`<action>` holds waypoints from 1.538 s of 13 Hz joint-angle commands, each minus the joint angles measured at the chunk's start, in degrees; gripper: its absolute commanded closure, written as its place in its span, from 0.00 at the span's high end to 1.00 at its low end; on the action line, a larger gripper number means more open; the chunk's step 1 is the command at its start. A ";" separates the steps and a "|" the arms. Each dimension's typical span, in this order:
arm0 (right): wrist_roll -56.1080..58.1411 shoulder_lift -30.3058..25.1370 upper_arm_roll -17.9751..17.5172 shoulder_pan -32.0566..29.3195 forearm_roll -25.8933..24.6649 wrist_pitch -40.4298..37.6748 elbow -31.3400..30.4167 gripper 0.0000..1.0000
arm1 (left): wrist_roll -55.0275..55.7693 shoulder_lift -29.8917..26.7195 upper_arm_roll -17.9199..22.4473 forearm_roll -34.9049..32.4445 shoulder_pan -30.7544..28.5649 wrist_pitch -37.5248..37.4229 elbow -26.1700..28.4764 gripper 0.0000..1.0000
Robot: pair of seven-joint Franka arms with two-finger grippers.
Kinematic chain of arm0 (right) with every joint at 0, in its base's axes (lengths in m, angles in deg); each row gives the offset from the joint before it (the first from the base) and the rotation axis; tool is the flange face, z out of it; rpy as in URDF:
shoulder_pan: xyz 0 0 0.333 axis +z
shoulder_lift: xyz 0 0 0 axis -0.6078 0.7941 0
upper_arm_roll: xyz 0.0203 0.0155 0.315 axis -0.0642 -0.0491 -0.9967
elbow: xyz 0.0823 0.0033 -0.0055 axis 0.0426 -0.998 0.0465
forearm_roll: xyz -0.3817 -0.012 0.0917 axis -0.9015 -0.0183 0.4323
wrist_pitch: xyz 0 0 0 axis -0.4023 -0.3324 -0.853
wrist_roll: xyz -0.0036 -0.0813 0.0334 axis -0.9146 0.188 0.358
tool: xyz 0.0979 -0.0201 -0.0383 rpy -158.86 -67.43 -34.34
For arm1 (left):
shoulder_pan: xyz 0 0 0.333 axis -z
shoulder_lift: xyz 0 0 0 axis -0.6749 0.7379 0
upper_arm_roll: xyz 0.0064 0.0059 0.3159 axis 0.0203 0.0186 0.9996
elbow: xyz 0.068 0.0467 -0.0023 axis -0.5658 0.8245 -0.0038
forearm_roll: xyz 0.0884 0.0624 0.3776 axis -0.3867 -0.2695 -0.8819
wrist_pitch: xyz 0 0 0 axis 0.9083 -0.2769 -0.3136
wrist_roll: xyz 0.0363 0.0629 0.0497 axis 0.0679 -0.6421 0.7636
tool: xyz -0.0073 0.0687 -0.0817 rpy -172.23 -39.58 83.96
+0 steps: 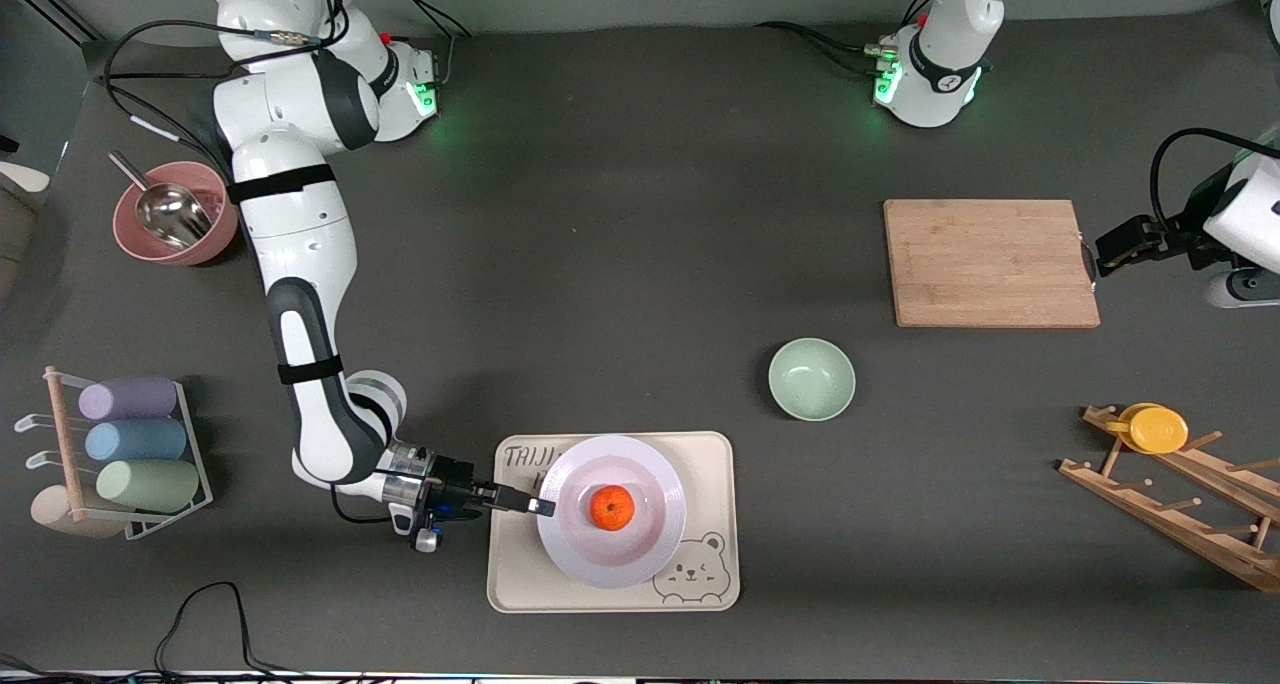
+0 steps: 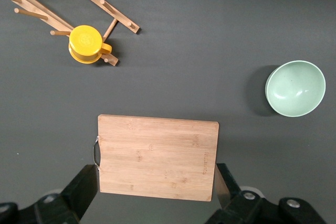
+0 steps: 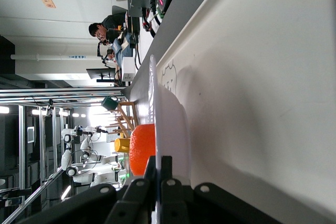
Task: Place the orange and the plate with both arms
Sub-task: 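Open the right gripper and release the plate rim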
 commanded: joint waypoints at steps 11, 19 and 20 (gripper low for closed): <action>-4.37 -3.37 0.26 -1.49 -10.27 1.42 -1.19 0.71 | -1.01 0.66 0.07 0.09 0.14 -1.53 -1.59 1.00; -13.53 -21.28 0.53 -8.35 -45.05 -8.05 -11.99 1.00 | -0.92 0.49 0.07 0.09 0.23 -2.14 -1.68 1.00; -14.49 -25.14 0.61 -9.14 -49.71 -10.07 -14.27 1.00 | -0.92 0.40 0.07 0.18 0.23 -2.23 -1.68 1.00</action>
